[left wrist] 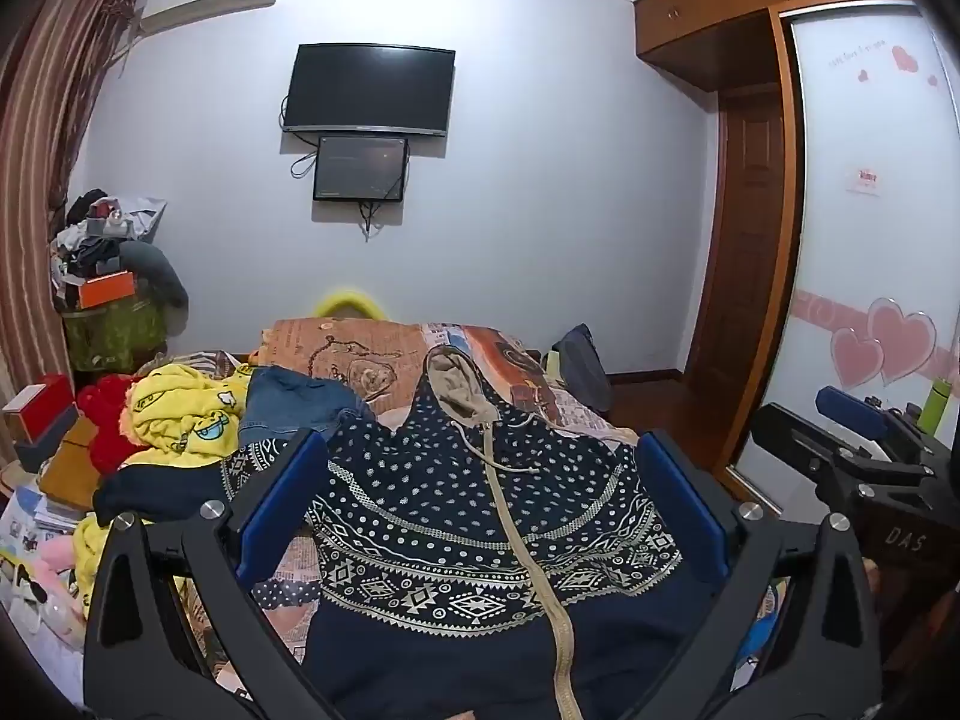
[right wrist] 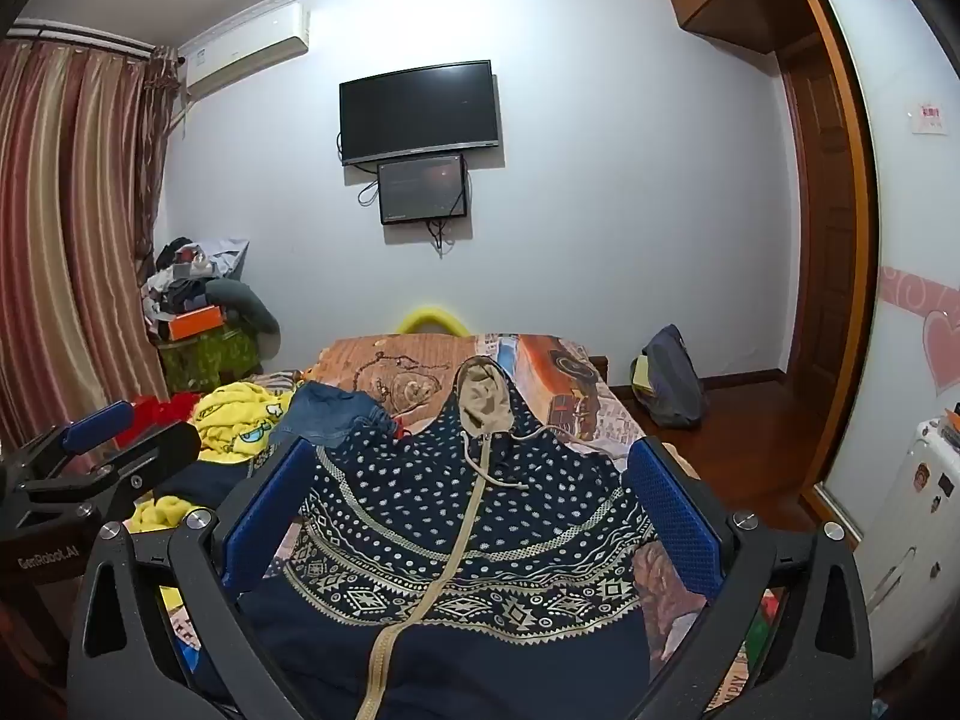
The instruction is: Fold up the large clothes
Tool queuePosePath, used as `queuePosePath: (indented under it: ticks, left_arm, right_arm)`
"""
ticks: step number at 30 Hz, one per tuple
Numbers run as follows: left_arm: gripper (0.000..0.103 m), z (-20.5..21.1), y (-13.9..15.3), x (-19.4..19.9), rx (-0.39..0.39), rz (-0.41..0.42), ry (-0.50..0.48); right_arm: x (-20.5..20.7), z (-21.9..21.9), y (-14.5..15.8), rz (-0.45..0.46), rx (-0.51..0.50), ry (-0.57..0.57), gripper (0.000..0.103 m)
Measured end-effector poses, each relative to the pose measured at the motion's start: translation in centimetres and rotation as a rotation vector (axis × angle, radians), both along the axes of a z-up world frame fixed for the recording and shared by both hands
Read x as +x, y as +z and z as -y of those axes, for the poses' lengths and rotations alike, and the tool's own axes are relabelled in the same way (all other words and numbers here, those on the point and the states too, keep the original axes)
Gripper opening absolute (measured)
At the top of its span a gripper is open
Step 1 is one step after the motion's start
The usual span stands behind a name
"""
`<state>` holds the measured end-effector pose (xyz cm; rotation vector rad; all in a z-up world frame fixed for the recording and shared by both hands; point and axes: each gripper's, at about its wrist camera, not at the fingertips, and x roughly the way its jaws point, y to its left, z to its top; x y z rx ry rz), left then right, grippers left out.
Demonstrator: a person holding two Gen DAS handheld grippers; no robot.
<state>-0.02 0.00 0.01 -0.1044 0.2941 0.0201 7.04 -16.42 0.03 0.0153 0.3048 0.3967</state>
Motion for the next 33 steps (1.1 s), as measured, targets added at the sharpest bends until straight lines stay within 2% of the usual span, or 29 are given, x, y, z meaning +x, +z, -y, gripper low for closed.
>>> queuePosePath:
  ticks: [5,18,33]
  left_arm:
    - [0.103,0.07,0.10,-0.06,0.024,0.011,0.029]
    - [0.103,0.20,-0.07,-0.17,0.026,0.021,-0.012]
    - [0.103,-0.10,-0.11,0.10,0.018,0.009,-0.005]
  right_arm:
    - [0.07,0.00,0.07,0.001,0.002,0.001,0.103]
    - [0.08,0.06,0.13,-0.004,-0.001,0.001,0.103]
    - [0.07,0.03,-0.04,-0.007,0.000,0.002,0.103]
